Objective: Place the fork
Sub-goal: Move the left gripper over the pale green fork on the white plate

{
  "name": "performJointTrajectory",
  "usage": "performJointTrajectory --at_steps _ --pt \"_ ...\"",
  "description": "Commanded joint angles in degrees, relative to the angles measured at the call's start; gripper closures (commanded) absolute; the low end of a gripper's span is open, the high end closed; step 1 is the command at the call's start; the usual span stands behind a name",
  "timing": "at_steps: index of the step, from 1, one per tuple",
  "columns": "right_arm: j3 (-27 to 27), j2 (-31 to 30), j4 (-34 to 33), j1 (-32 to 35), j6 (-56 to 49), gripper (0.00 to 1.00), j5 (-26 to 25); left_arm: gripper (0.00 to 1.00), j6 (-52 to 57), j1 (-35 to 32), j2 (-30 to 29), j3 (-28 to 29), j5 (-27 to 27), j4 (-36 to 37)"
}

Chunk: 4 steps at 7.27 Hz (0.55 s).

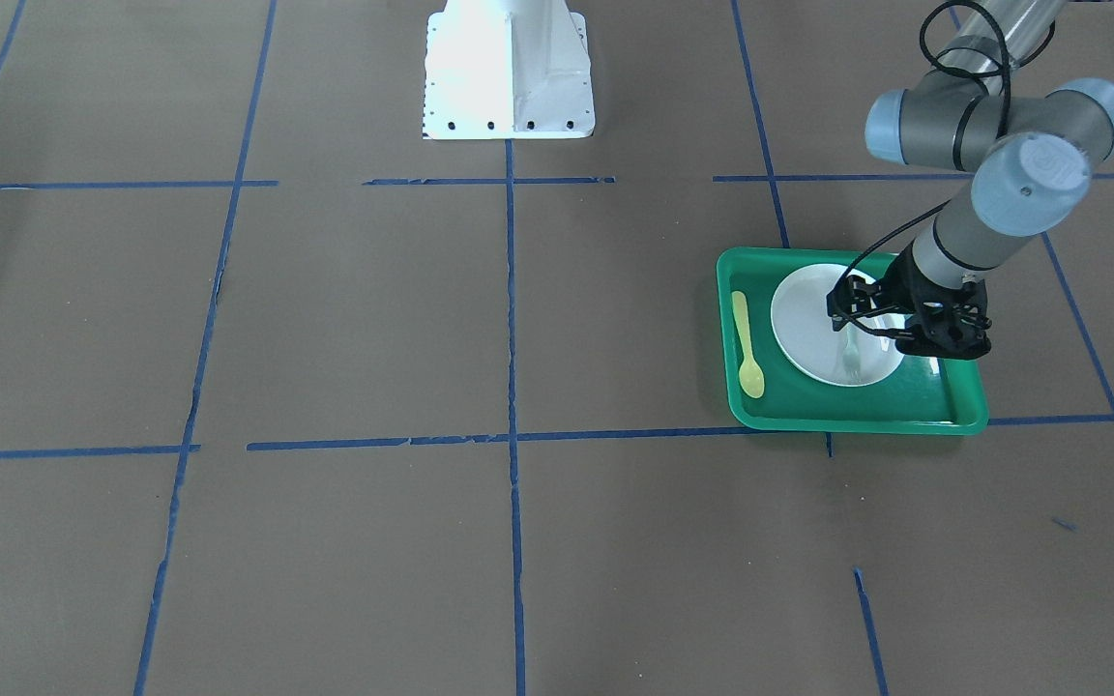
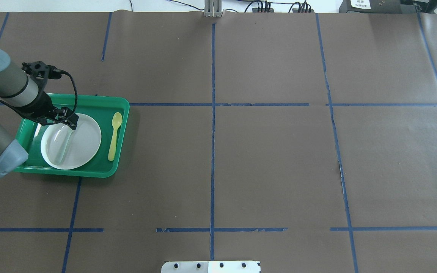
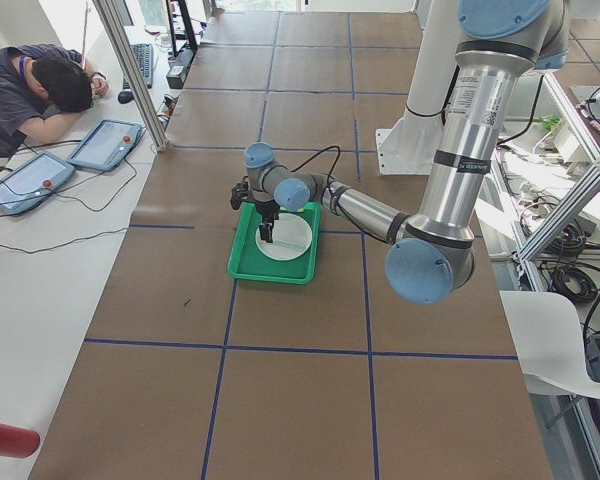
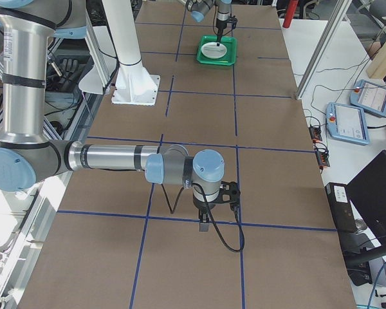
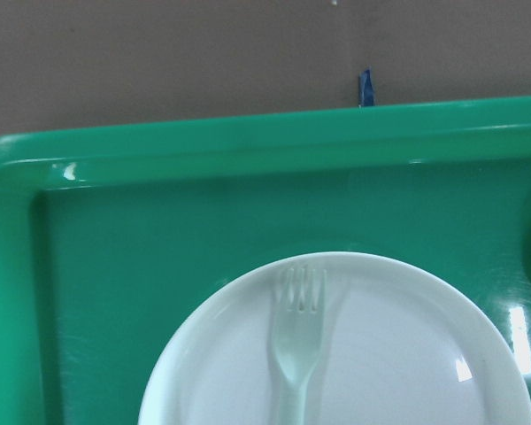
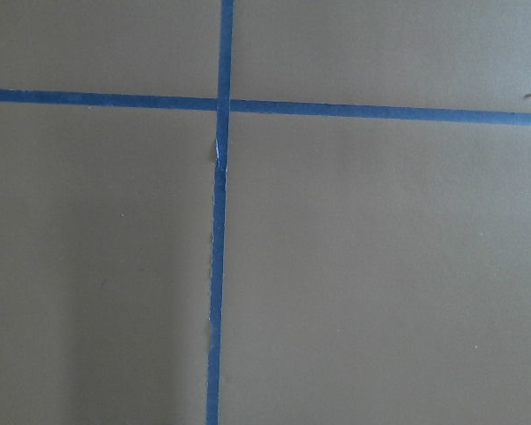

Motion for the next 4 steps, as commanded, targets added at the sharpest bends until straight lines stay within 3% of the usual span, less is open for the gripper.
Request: performJointTrajectory --at_steps 1,2,4 --pt "0.0 0.0 0.0 0.0 0.0 0.0 0.0 0.0 -2.6 1.5 -0.3 5.1 0.9 -6.2" --pt "0.0 0.0 0.0 0.0 0.0 0.0 0.0 0.0 -2.6 1.5 -0.3 5.3 0.7 -6.3" --pt "0.0 0.0 0.0 0.0 0.0 0.0 0.0 0.15 -2.4 1.5 0.1 5.1 0.4 -6.4"
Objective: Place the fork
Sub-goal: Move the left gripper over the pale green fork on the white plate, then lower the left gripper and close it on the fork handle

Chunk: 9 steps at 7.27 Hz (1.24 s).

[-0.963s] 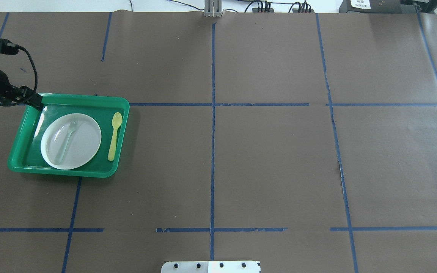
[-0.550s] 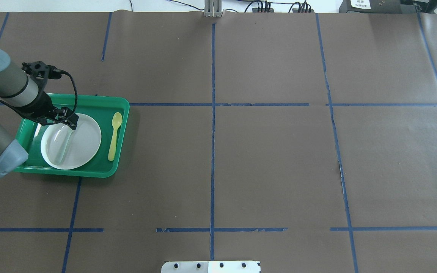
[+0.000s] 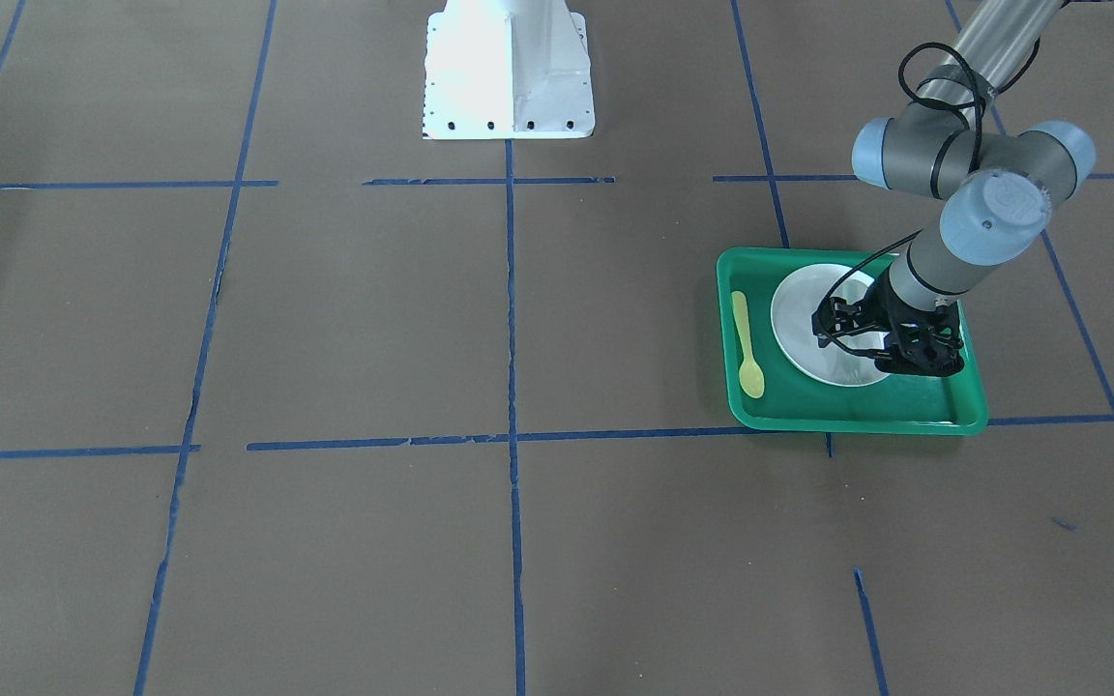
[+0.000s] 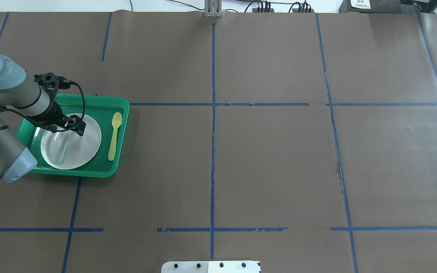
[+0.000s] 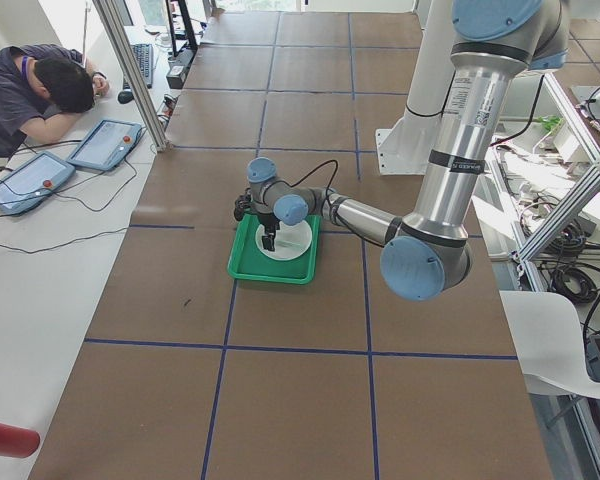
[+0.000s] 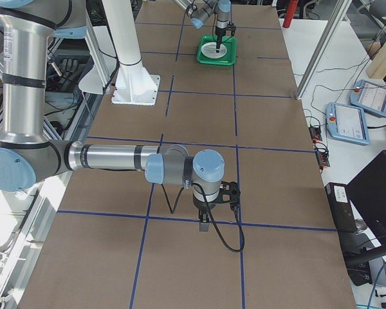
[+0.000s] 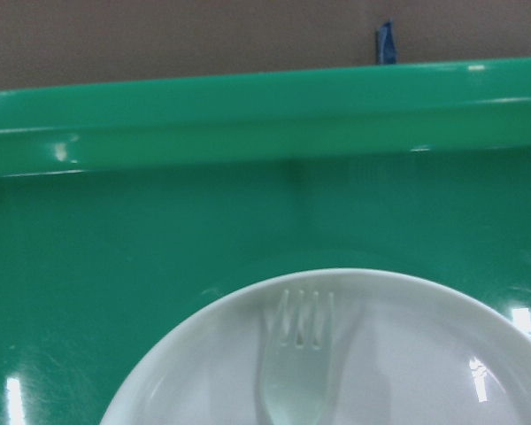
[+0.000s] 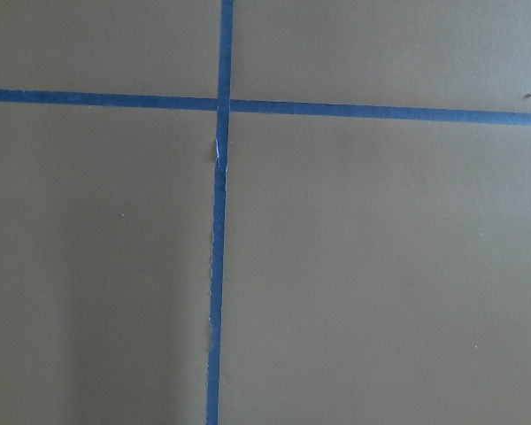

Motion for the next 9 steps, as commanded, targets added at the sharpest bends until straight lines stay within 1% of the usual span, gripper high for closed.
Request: performJointTrajectory --at_steps 1,3,4,6,8,9 --pt "0.0 0.0 0.0 0.0 0.0 0.0 0.0 0.18 0.1 0.0 0.3 -0.1 -0.2 -0.2" --pt "0.0 0.0 0.0 0.0 0.0 0.0 0.0 0.22 0.0 -0.1 0.5 -0.3 -0.2 -0.2" --pt "0.0 0.0 0.0 0.0 0.0 0.0 0.0 0.27 -0.1 0.0 0.5 -0.3 -0.3 -0.2" --pt "0.0 0.0 0.0 0.0 0.0 0.0 0.0 0.41 -0.2 0.0 0.5 -0.3 -0.3 -0.1" --pt "0.0 0.0 0.0 0.0 0.1 0.0 0.0 0.51 -0.3 0.0 0.5 -0.5 -0.3 -0.1" --pt "0.0 0.0 0.0 0.0 0.0 0.0 0.0 0.67 -0.4 0.0 0.5 -0.6 -0.3 -0.1"
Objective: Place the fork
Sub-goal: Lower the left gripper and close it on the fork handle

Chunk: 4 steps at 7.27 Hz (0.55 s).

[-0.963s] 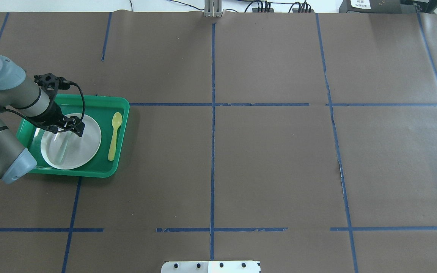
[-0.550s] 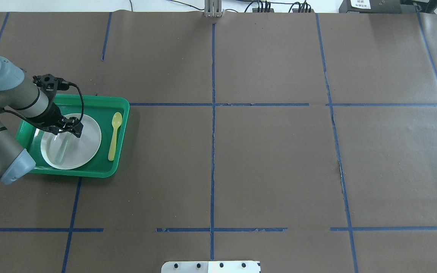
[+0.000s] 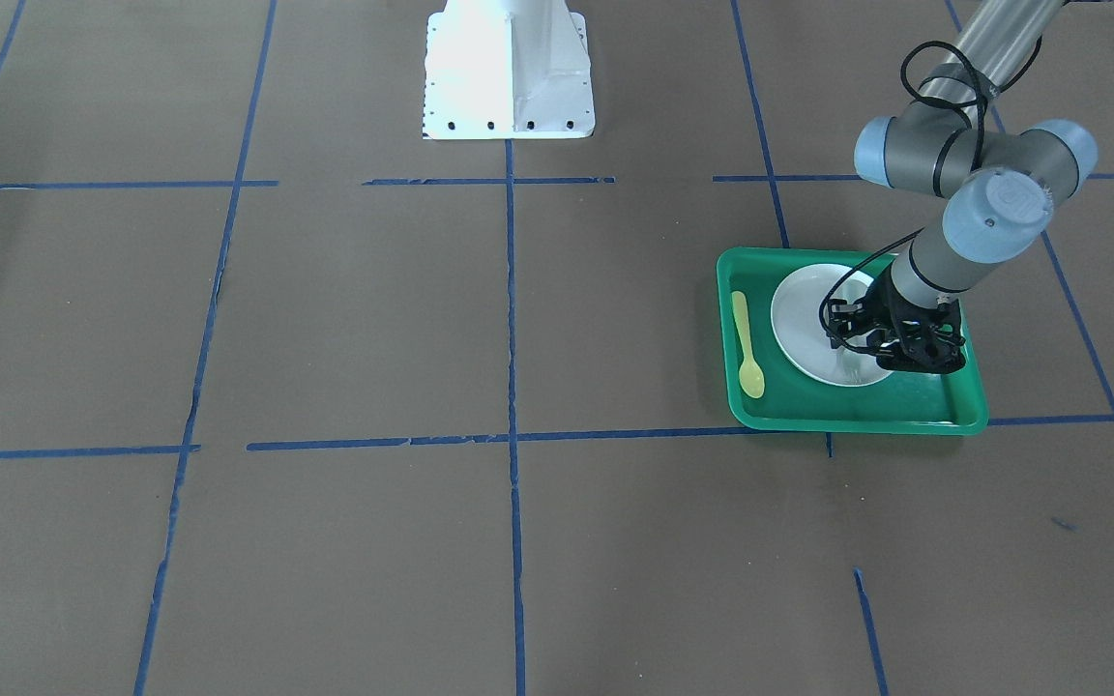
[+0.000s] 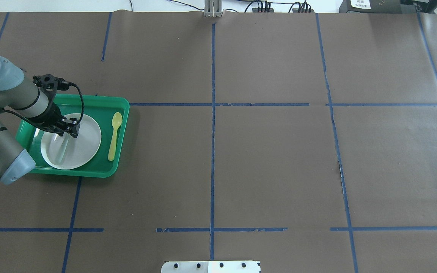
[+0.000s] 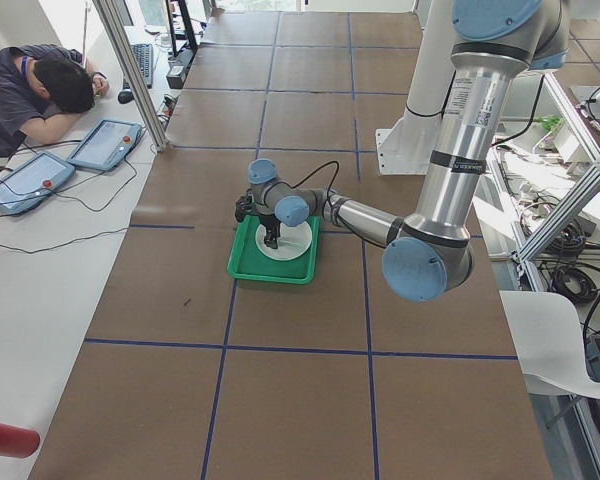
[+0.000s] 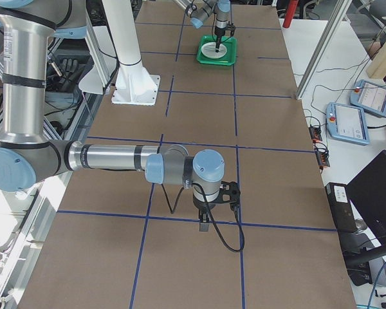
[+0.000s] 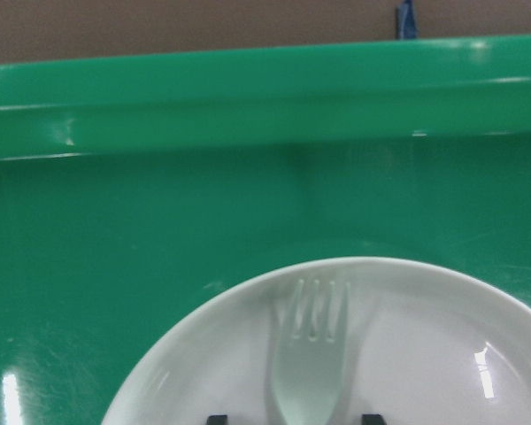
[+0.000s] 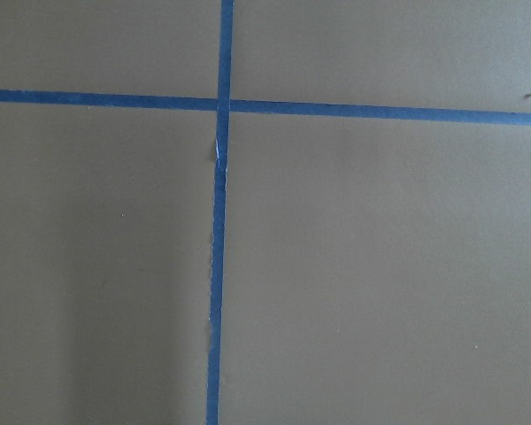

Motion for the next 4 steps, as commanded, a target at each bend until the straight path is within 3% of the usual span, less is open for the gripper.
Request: performJointTrajectory --at_steps 1,3,4 --pt "0.0 0.0 0.0 0.0 0.0 0.0 0.0 0.81 -0.1 -0.1 0.1 -0.3 -0.1 0.1" --pt "0.0 0.0 0.0 0.0 0.0 0.0 0.0 1.0 -1.8 -0.1 0.1 -0.5 -3.5 0.2" --pt "0.0 0.0 0.0 0.0 0.0 0.0 0.0 1.0 -1.9 -0.3 0.1 -1.7 -3.5 0.7"
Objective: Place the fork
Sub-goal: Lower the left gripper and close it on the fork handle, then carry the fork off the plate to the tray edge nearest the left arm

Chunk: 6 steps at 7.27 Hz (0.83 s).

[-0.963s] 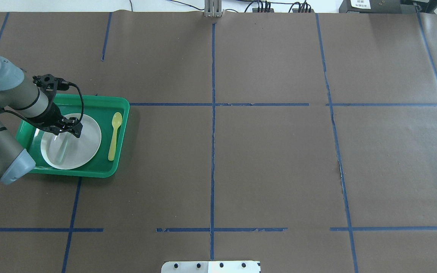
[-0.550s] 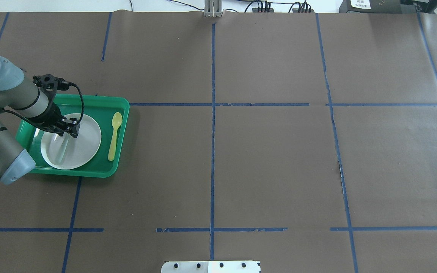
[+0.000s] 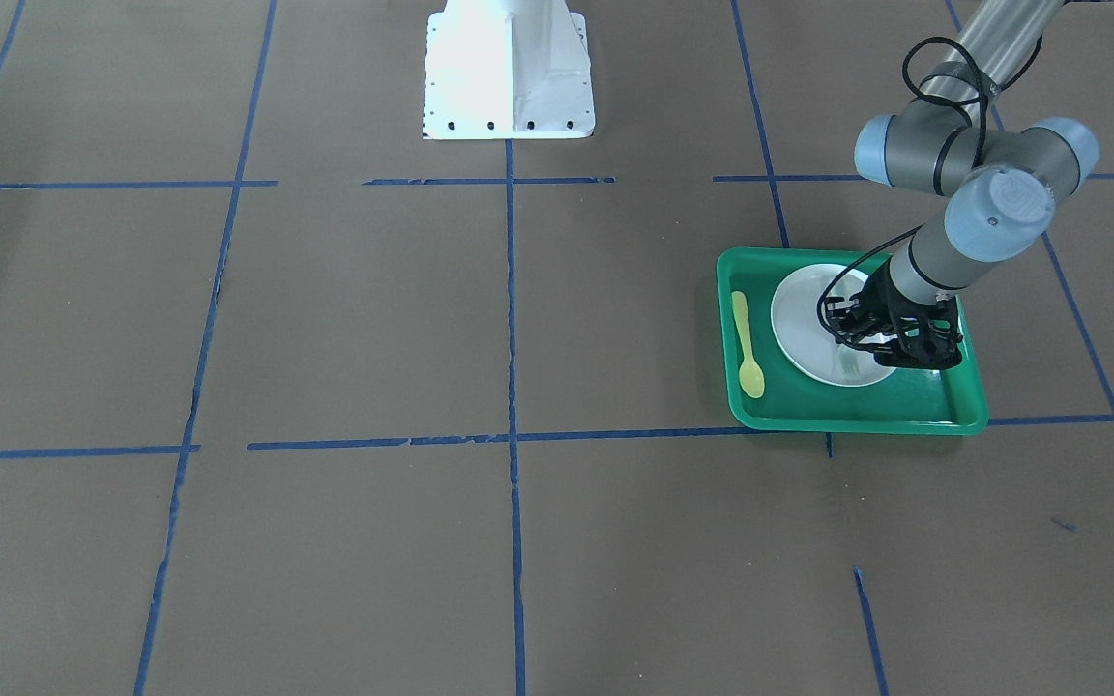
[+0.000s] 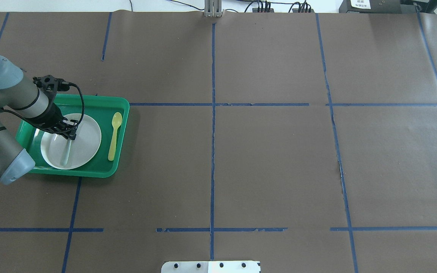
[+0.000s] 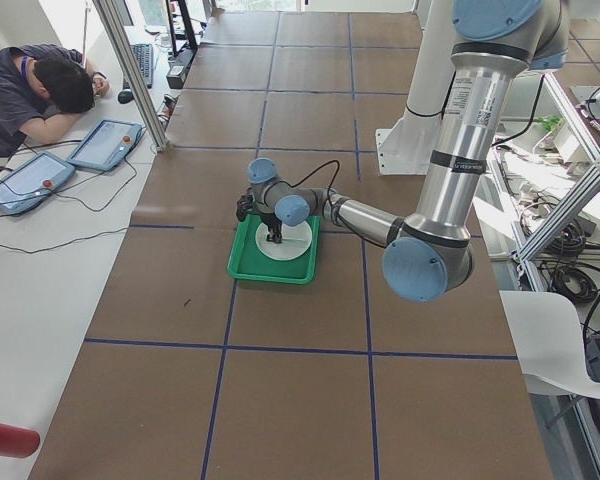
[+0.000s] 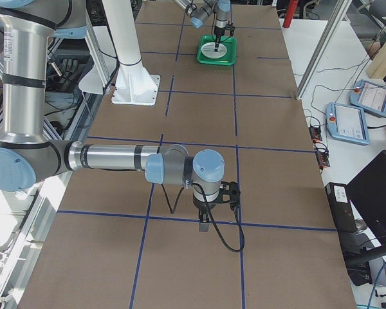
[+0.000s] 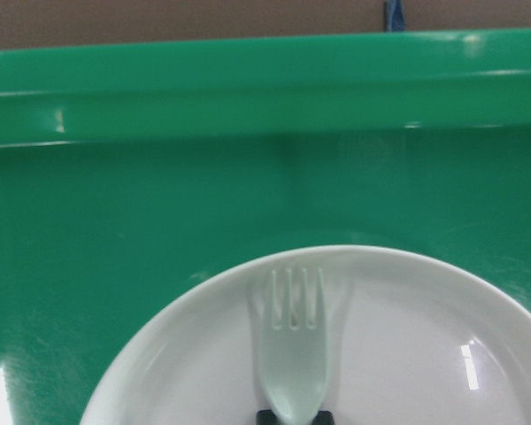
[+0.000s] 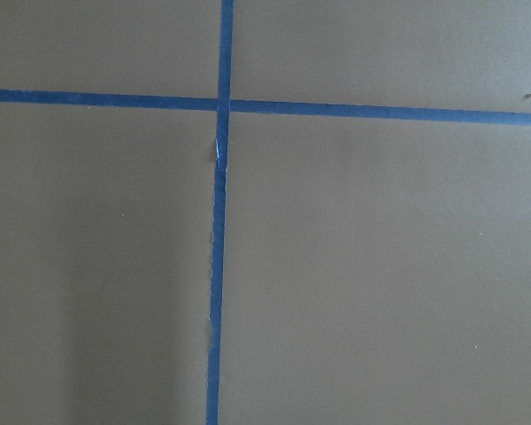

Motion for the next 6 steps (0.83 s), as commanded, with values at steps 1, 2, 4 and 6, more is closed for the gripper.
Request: performJointTrajectory --at_steps 1,2,4,6 --pt "0.0 0.0 0.0 0.0 0.0 0.0 -0.1 1.0 -0.3 -0.6 0.7 -4.1 -0.6 2.4" --pt "0.0 0.0 0.0 0.0 0.0 0.0 0.0 1.0 0.4 -0.7 1.7 -7.3 -0.6 6.3" --pt "0.0 0.0 0.0 0.0 0.0 0.0 0.0 1.0 3.3 -4.9 3.5 -7.4 -0.2 6.9" --pt "0.0 0.0 0.0 0.0 0.1 0.0 0.0 1.0 6.3 -7.2 3.9 -3.7 -0.1 6.2"
